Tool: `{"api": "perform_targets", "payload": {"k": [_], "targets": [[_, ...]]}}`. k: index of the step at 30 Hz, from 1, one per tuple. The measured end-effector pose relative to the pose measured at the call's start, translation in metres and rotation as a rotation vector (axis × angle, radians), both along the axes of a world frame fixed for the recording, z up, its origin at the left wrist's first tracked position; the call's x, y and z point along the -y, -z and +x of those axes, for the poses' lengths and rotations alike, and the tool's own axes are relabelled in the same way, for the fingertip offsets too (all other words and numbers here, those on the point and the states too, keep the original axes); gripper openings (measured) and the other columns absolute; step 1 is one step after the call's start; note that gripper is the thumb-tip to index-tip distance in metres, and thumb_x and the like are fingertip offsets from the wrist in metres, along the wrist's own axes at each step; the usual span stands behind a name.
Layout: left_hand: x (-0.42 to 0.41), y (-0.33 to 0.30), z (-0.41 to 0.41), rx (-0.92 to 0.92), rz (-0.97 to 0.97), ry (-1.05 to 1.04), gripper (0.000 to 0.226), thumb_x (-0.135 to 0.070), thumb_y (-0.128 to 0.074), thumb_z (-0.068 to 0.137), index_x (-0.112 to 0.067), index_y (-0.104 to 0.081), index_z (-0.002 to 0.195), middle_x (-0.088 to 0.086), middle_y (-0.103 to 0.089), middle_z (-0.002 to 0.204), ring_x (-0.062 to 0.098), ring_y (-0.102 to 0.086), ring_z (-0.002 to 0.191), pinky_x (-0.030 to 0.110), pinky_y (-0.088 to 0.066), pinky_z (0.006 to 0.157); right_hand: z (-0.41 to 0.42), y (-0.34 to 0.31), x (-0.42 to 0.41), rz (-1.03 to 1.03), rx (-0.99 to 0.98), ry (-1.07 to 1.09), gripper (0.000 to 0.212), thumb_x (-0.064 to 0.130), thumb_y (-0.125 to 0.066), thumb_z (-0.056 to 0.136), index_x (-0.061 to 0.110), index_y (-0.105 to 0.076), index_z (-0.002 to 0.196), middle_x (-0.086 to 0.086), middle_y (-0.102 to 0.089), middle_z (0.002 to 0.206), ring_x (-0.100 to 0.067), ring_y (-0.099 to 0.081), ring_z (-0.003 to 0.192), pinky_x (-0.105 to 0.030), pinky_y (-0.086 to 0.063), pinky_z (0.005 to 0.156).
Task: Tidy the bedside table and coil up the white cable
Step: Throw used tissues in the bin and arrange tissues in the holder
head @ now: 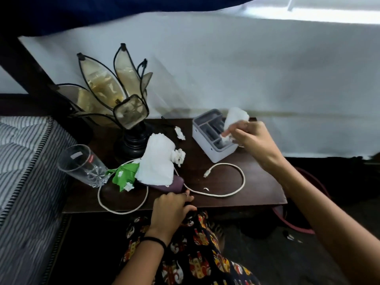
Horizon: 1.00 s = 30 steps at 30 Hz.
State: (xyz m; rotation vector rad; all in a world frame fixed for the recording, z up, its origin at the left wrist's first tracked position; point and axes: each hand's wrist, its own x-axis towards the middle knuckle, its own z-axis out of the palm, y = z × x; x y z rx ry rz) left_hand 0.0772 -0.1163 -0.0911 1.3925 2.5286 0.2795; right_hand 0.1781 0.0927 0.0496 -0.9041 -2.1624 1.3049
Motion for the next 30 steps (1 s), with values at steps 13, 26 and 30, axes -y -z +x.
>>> {"api": "perform_targets", "payload": {"k": [13, 26, 30], "targets": [[-0.003, -0.013, 0.009, -0.063, 0.028, -0.06, 0.033, -0.051, -0.077, 0.065, -0.034, -0.074, 0.094, -0.014, -0.074, 0.094, 0.013, -0.07, 0.08, 0.027, -0.051, 0.058, 0.196, 0.112, -0.088, -0.098, 0.481, 0.567, 0.027, -0.003, -0.052, 0.079, 0.004, -0.066, 0.1, -0.019, -0.071, 0.078, -0.028, -0.068, 0.075, -0.034, -0.055, 0.078], [-0.002, -0.014, 0.005, -0.053, -0.003, -0.027, 0.038, -0.055, -0.072, 0.068, -0.034, -0.073, 0.099, -0.014, -0.074, 0.09, 0.008, -0.07, 0.078, 0.029, -0.054, 0.06, 0.216, 0.146, -0.111, -0.035, 0.607, 0.634, 0.038, 0.017, -0.06, 0.089, -0.002, -0.058, 0.122, -0.025, -0.061, 0.124, -0.037, -0.053, 0.121, -0.037, -0.039, 0.103], [-0.002, -0.013, 0.004, -0.012, -0.008, -0.039, 0.042, -0.056, -0.071, 0.07, -0.033, -0.071, 0.105, -0.014, -0.074, 0.092, 0.007, -0.069, 0.083, 0.03, -0.055, 0.064, 0.194, 0.127, -0.1, 0.059, 0.545, 0.563, 0.035, 0.014, -0.06, 0.088, -0.001, -0.06, 0.119, -0.023, -0.064, 0.119, -0.034, -0.058, 0.115, -0.034, -0.041, 0.099]]}}
